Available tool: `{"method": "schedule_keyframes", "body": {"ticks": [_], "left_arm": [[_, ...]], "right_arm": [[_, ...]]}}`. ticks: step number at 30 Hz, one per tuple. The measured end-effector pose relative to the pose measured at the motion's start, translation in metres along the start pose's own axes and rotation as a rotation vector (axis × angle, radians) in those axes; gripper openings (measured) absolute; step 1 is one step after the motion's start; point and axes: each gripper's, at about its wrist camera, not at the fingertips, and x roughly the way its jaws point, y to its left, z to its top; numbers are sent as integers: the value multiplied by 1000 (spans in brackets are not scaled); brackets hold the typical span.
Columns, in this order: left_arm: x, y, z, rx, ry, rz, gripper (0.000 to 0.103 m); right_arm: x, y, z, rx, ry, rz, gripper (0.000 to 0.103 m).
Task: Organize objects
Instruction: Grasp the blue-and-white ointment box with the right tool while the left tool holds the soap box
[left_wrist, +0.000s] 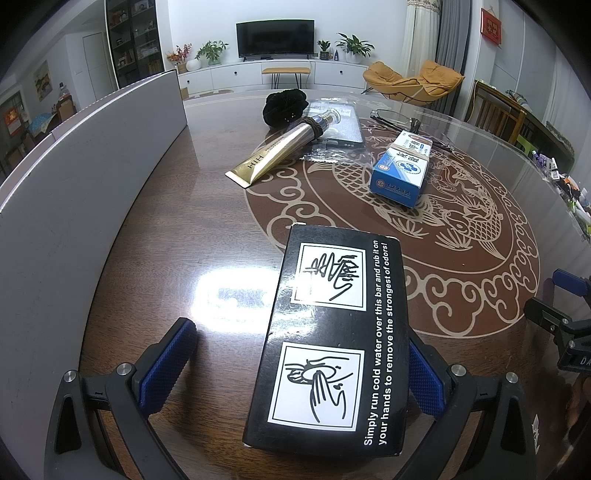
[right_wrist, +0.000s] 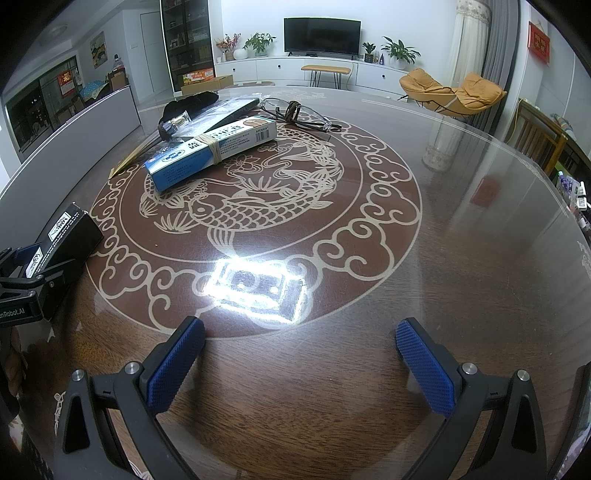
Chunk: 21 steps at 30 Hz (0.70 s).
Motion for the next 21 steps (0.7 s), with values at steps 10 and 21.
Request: {"method": "schedule_keyframes", "body": {"ticks": [10, 21], "left_arm": [[0, 0, 0, 0, 0, 0, 103], [1, -1, 0, 1, -1, -3, 103]], "right_arm": [[33, 49, 140, 171, 52, 202, 103], [94, 84, 159, 142, 128, 36, 62]]}}
